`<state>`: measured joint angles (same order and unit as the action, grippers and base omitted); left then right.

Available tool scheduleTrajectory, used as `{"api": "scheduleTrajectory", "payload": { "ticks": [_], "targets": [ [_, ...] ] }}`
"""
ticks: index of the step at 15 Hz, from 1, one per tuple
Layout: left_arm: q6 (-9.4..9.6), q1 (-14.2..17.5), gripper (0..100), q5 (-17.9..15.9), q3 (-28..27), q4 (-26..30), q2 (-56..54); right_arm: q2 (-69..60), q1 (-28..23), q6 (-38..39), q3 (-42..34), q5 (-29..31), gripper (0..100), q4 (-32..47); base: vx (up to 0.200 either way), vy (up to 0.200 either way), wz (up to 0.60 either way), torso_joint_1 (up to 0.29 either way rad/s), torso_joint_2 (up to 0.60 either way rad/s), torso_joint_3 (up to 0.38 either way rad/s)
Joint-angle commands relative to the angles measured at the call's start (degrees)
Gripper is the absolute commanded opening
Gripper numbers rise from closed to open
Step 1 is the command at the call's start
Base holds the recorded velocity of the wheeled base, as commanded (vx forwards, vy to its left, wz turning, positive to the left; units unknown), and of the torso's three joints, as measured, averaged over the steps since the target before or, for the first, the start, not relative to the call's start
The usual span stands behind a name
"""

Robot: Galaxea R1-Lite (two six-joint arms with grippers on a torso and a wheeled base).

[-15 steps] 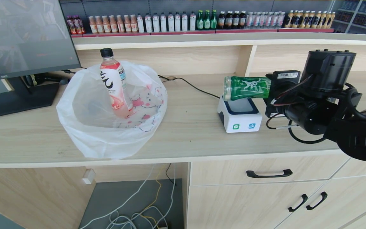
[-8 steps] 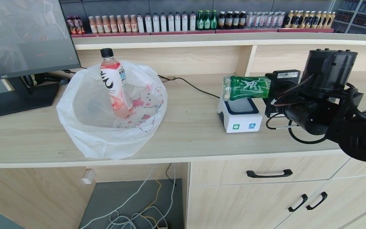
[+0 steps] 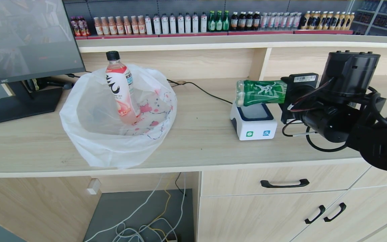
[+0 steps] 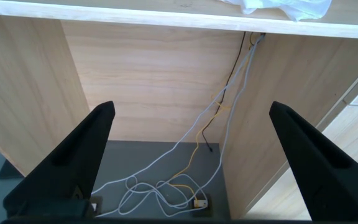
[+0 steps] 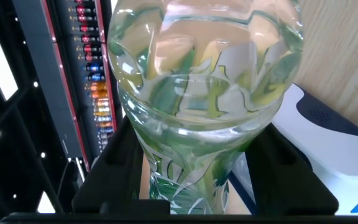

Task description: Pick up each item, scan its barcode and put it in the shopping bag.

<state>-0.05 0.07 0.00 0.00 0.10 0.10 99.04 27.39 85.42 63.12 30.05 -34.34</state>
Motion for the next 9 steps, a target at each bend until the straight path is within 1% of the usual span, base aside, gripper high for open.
{"api": "scheduleTrajectory", "payload": {
  "ticks": [1, 2, 4, 7, 9],
  "targets": [
    [-0.04, 0.0, 100, 0.0, 0.0, 0.0, 0.0, -0.4, 0.0, 0.0, 0.0, 0.0, 0, 0.0, 0.0, 0.0, 0.0, 0.0, 0.0, 0.0],
    [-0.04, 0.0, 100, 0.0, 0.0, 0.0, 0.0, -1.0, 0.2, -0.2, 0.0, -0.1, 0, 0.0, 0.0, 0.0, 0.0, 0.0, 0.0, 0.0],
    [-0.04, -0.1, 100, 0.0, 0.0, 0.0, 0.0, -2.1, 0.3, -1.4, 0.0, -2.1, 0, 0.0, 0.0, 0.0, 0.0, 0.0, 0.0, 0.0],
    [-0.04, 0.0, 100, 0.0, 0.0, 0.0, 0.0, -2.4, 0.3, -4.6, 0.4, -2.4, 0, -0.3, 0.0, 0.0, 0.0, 0.0, 0.0, 0.0],
    [-0.04, 0.0, 100, 0.0, 0.0, 0.0, 0.0, -3.7, 1.2, -8.1, 0.5, -2.5, 0, -0.4, 0.0, 0.0, 0.0, 0.0, 0.0, 0.0]
  ]
}}
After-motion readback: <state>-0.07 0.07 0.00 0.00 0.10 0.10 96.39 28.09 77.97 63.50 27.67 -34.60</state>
